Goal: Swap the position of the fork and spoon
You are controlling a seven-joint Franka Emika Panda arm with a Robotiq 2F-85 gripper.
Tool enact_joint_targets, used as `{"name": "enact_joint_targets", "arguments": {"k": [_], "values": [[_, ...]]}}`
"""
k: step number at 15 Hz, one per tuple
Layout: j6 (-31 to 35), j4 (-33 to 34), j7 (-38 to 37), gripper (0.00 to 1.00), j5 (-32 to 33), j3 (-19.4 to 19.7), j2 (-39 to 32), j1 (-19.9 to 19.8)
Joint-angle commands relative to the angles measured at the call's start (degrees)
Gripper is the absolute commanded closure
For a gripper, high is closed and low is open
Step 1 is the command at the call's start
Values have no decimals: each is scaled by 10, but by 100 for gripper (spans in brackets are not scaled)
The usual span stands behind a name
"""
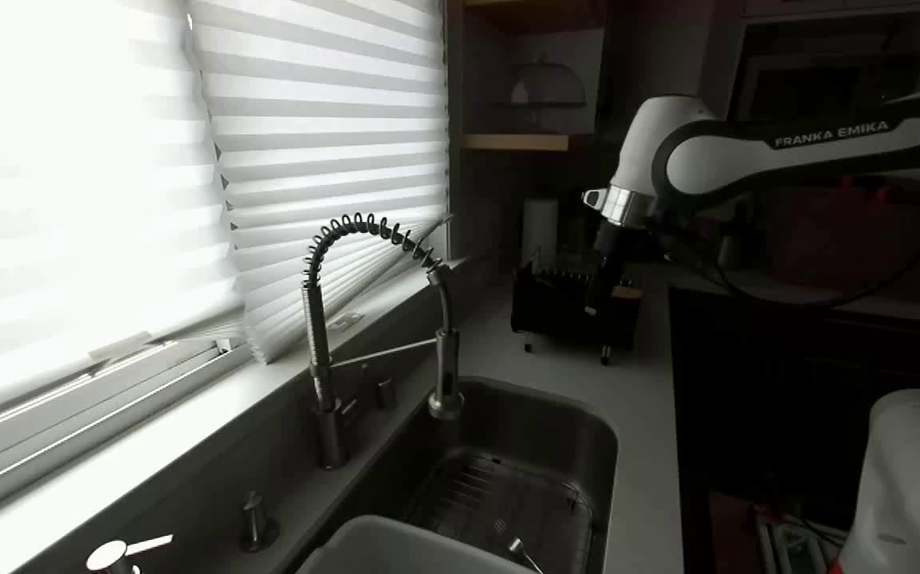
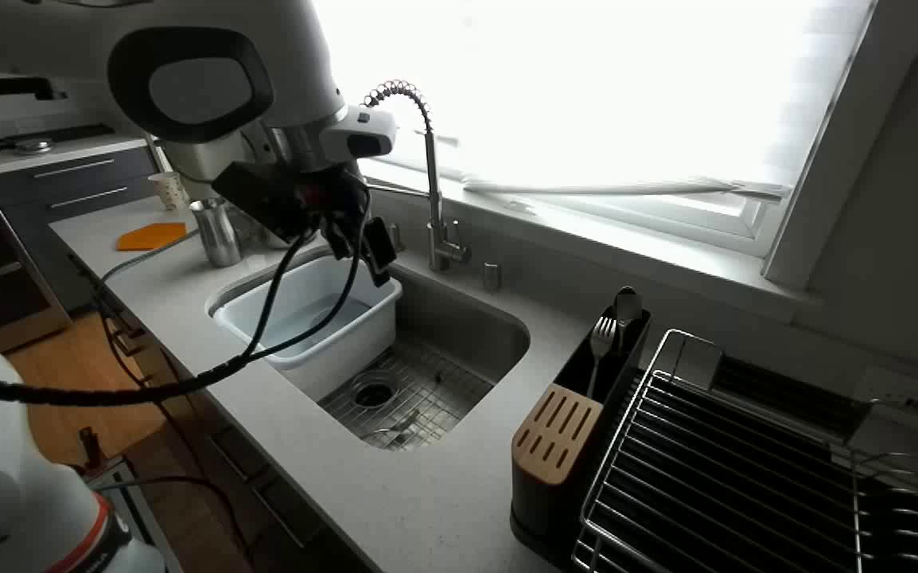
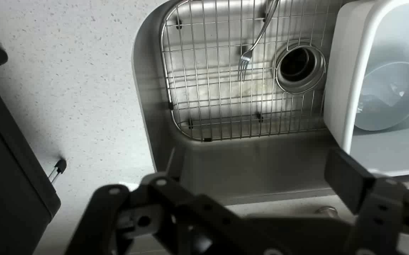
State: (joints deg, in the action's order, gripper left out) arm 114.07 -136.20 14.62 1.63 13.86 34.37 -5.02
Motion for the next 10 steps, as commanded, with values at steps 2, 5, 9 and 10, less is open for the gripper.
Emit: {"name": "enact_joint_targets", "arguments": {"k": [2,5,9,10], "values": [[-1,1,3,0,-3,-5,-1,-6],[-1,1,3,0,-3,-5,-1,-6],[41,33,-75,0,-11,-16,-38,-24],[73,53,-85,0,-13,-10,-61,-25]]}}
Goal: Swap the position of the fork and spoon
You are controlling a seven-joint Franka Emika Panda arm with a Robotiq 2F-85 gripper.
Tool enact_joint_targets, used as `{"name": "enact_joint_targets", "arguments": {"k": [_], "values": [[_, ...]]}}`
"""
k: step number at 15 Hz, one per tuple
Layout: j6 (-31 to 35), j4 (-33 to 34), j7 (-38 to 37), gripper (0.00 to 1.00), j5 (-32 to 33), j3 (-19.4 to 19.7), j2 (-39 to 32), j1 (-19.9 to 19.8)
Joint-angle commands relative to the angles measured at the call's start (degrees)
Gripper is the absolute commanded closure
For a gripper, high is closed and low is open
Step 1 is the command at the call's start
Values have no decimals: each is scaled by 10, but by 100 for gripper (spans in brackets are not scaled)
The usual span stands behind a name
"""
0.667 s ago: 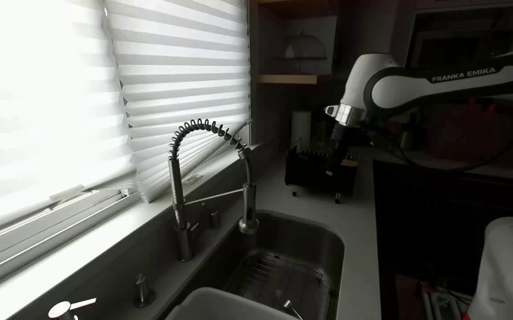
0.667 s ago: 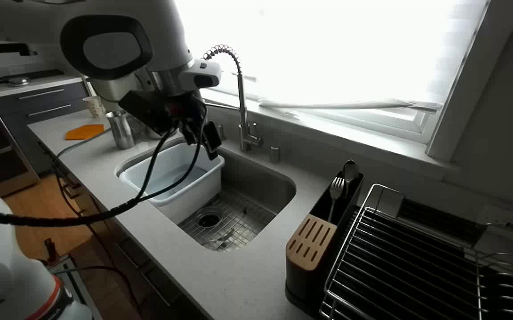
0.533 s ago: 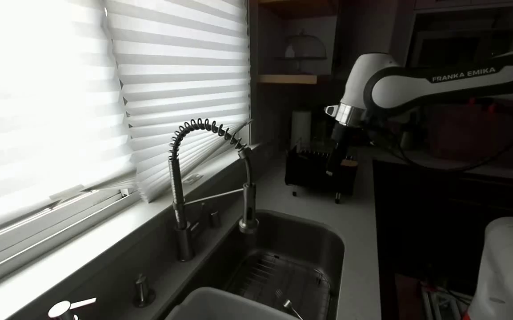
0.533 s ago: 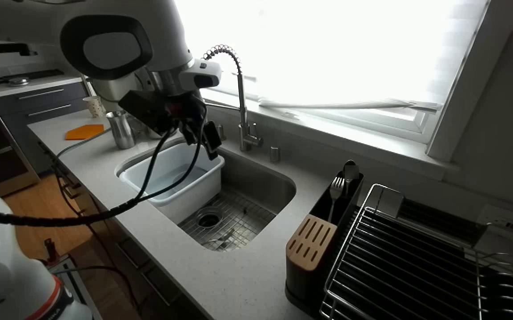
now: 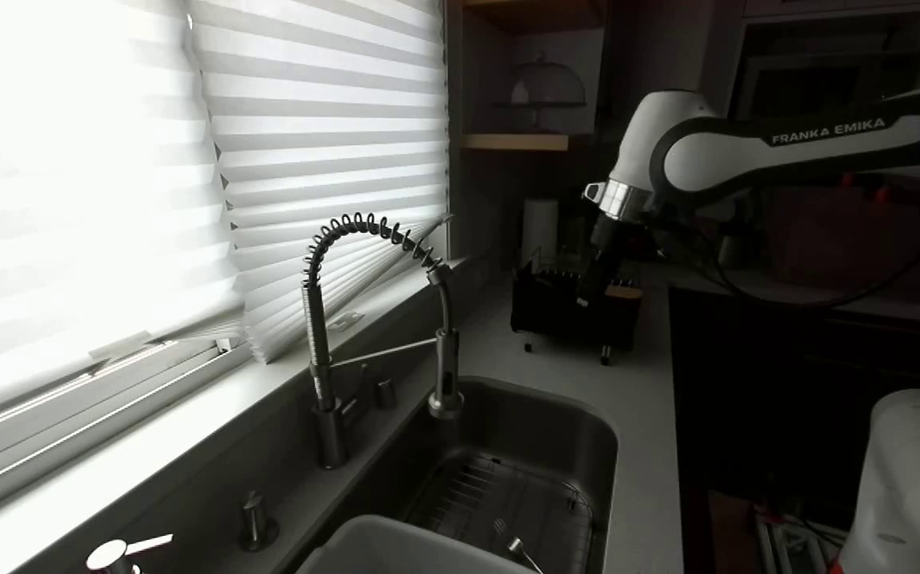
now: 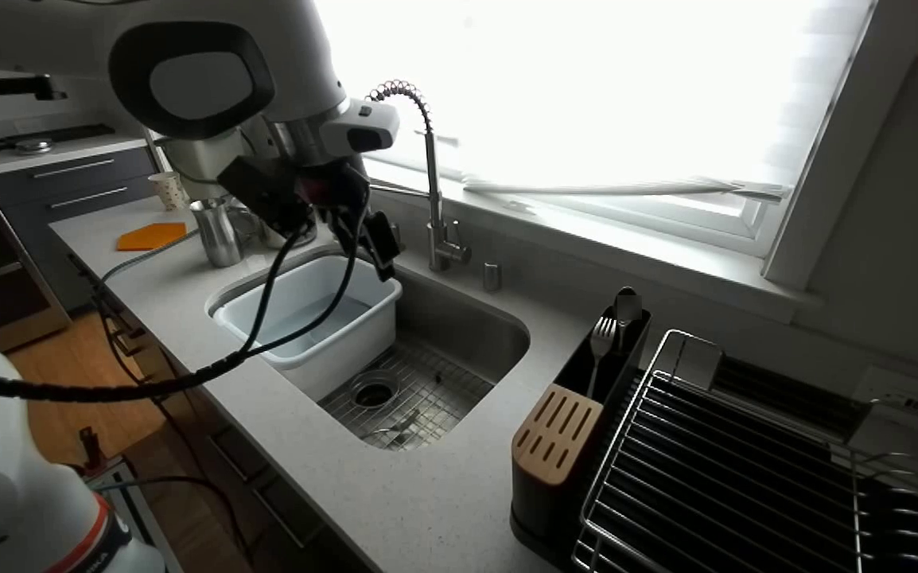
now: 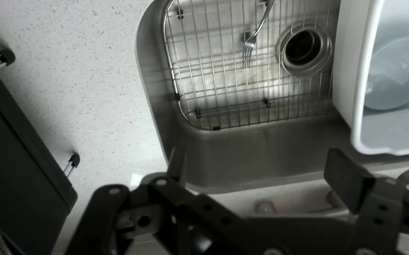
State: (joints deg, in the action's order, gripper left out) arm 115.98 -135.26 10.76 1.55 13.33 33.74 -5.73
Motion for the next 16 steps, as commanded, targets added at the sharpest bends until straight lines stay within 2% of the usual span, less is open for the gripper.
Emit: {"name": "enact_joint_targets", "arguments": {"k": [1,4,7,10,13,16], "values": [[82,55,-66,0,-12,-6,-70,-23],[162,106,-134,0,-3,-12,-135,-45],[205,150,-213,0,26,-21,-199,-77],[226,191,-292,0,61,-19,-256,-105],[204,227,-380,0,95,-10,-303,-122],[194,257,-420,0,90,6,-339,-125]]}}
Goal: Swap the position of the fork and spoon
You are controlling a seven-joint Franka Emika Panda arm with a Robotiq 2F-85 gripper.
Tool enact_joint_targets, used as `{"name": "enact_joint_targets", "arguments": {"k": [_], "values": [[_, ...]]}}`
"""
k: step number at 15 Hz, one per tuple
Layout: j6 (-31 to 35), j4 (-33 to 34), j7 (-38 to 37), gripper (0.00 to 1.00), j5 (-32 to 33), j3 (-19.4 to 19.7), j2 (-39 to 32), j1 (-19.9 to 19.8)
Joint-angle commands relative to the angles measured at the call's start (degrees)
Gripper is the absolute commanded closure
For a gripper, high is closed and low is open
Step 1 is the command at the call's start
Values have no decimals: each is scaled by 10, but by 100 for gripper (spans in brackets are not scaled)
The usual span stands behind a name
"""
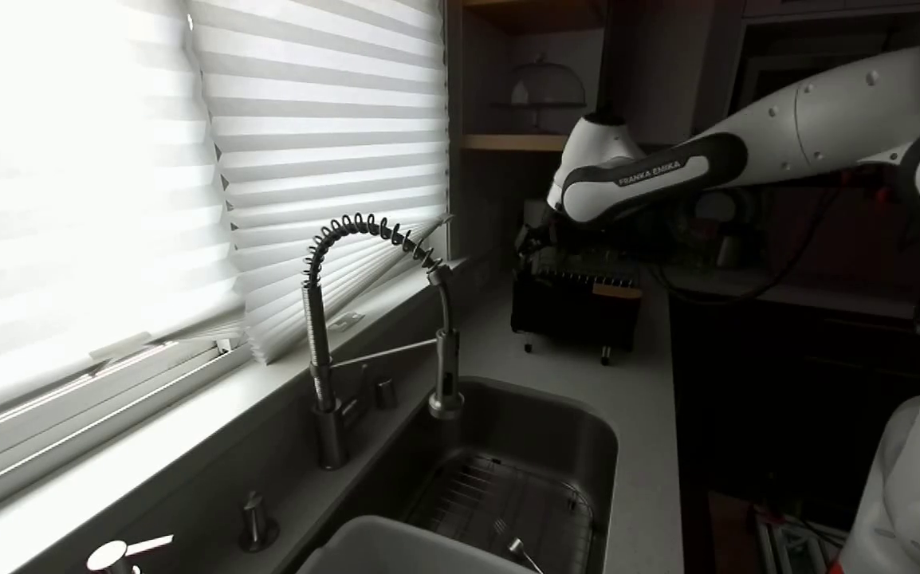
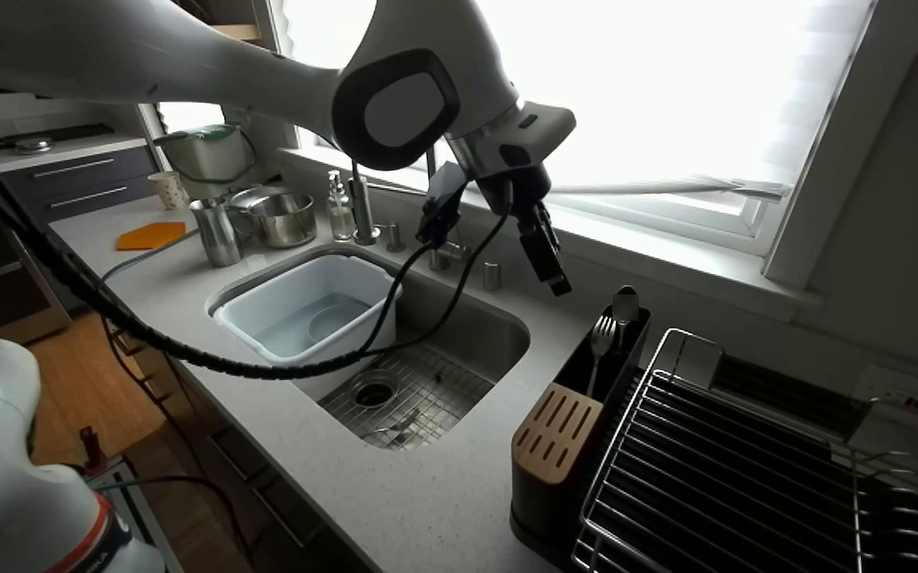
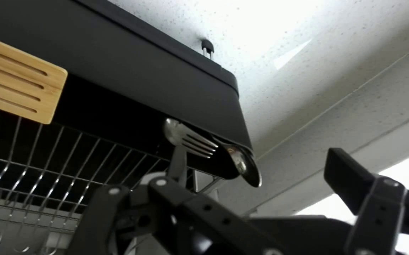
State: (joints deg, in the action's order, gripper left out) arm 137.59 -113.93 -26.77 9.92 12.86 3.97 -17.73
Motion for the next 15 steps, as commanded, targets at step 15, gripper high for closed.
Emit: {"name": "enact_joint_targets", "arguments": {"k": [15], "values": [[31,142,-78,0,17,41,-170,23]]}}
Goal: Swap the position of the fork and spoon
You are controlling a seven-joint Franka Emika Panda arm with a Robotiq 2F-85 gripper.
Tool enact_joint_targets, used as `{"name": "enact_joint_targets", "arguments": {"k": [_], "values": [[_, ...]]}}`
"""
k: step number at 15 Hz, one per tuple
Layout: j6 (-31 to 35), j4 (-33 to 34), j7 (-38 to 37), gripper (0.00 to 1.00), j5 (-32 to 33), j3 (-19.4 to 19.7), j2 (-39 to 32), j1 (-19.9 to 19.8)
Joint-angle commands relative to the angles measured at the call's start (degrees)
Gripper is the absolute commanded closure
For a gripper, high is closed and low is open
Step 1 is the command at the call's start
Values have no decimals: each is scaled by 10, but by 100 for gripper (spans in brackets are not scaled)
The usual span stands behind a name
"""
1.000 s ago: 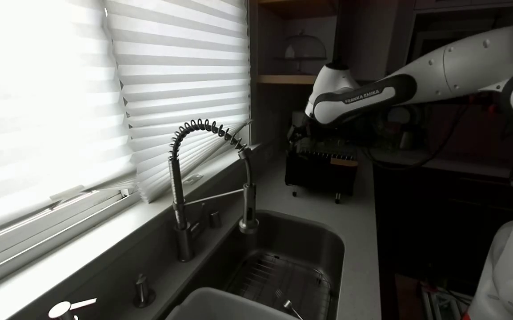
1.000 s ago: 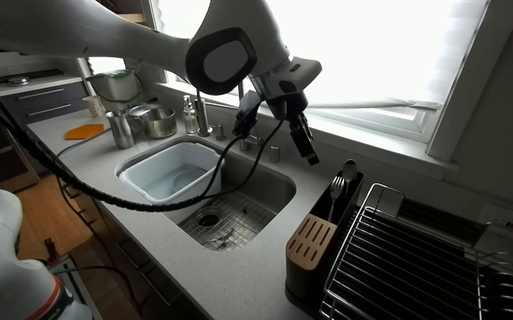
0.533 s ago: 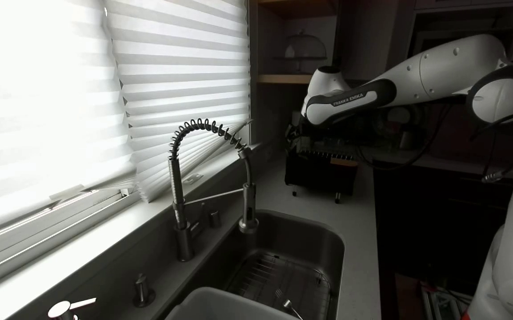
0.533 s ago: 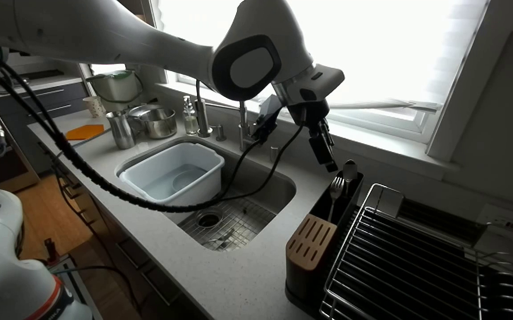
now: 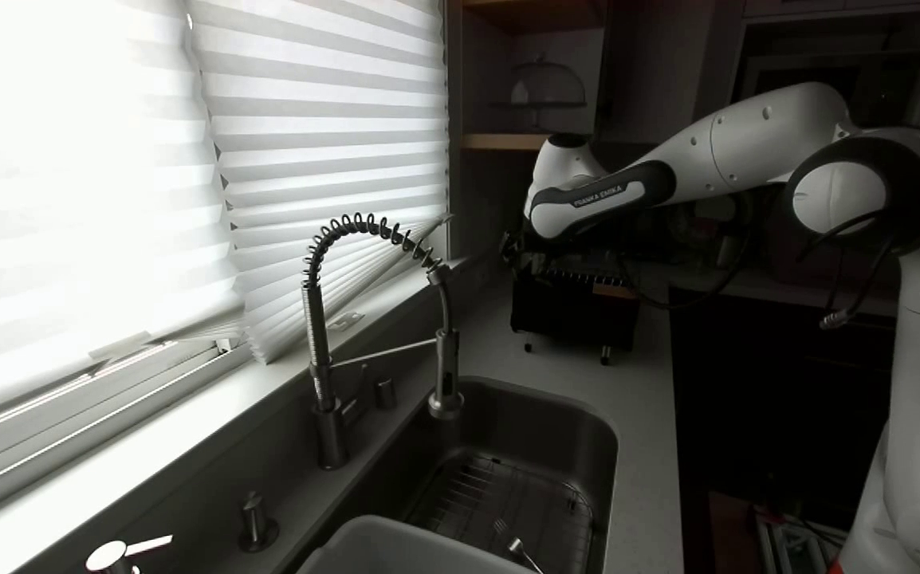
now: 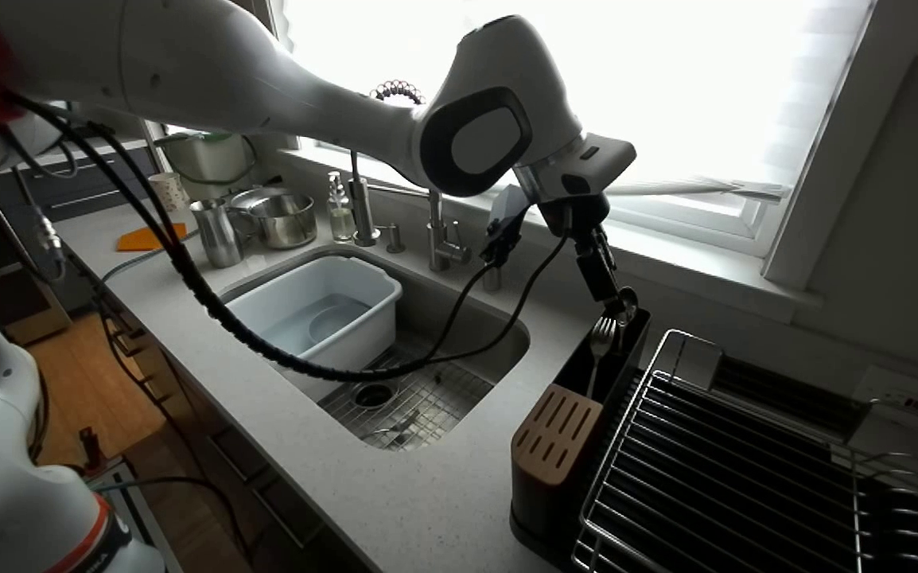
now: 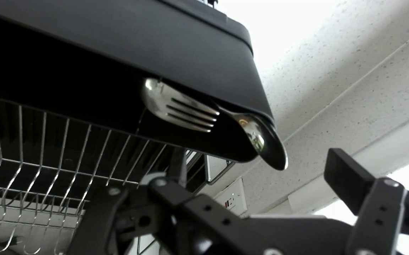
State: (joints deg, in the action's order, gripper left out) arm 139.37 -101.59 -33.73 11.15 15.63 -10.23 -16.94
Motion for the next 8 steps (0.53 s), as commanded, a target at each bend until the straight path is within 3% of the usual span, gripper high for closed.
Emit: {"name": "enact_joint_targets", "arguments": {"k": [1,2,3,5,8], "values": [[13,22,-8,0,5,14,-33,18],[16,26,-6,4,4,14,-39,20],[16,29,-5,24,3,15,-44,22],[17,36,-2,30,2,17,-50,26],[15,46,-5,55,10,22,-58,32]]}}
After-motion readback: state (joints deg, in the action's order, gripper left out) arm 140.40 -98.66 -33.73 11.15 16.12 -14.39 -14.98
